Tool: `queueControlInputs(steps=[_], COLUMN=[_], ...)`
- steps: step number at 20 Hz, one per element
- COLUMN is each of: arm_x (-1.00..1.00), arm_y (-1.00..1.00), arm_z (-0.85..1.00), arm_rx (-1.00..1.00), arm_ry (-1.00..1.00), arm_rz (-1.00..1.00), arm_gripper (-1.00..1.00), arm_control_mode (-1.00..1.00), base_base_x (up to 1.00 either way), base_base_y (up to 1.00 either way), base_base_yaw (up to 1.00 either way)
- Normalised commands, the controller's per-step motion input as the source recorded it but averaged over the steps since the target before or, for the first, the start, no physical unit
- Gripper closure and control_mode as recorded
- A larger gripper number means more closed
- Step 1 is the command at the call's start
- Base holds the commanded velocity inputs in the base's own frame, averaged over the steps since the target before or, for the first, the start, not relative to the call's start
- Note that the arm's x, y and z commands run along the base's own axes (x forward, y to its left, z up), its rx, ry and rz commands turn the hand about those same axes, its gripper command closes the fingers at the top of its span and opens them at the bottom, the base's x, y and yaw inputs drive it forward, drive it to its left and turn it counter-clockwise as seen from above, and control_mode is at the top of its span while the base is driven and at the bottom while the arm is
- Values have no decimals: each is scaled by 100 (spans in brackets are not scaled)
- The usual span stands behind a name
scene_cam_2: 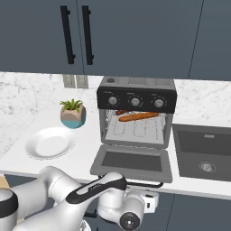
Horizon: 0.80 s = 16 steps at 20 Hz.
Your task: Pick up the kebab skewer and baguette bread, and place them inside the toaster oven. Close the toaster oven door and start by setting the timer.
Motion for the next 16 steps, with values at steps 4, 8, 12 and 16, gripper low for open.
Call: queueControlInputs(steps=[4, 8, 12, 16], arm_x=[11, 10, 8, 9], arm_y=[6, 4, 1, 0], arm_z=[0, 0, 0, 0], arm_rx=[0, 0, 0, 0], arm_ry=[0, 0, 0, 0], arm_rz=[0, 0, 0, 0], arm_gripper=[-100, -100, -100, -100], arm_control_mode=[-100, -100, -100, -100], base_base_x=[0, 0, 0, 0], base_base_y=[0, 0, 0, 0], base_base_yaw=[0, 0, 0, 0])
